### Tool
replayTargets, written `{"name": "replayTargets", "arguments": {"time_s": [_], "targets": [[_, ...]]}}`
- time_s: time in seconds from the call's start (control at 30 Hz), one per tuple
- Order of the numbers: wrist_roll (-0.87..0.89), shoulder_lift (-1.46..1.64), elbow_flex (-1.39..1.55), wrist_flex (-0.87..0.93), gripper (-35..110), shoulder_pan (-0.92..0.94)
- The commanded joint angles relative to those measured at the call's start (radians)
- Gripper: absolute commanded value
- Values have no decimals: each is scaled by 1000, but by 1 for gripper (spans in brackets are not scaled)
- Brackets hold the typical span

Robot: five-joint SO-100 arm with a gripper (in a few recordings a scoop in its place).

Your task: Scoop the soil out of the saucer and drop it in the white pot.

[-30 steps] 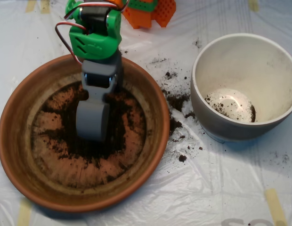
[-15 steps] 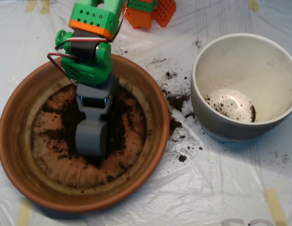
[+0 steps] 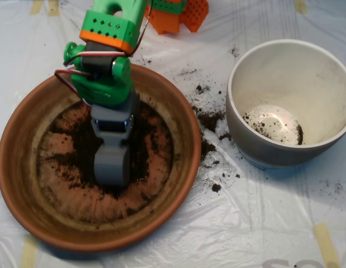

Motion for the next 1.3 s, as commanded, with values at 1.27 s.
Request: {"name": "replayTargets", "arguments": {"time_s": [1.27], "targets": [[-72, 383, 365, -407, 0, -58]]}}
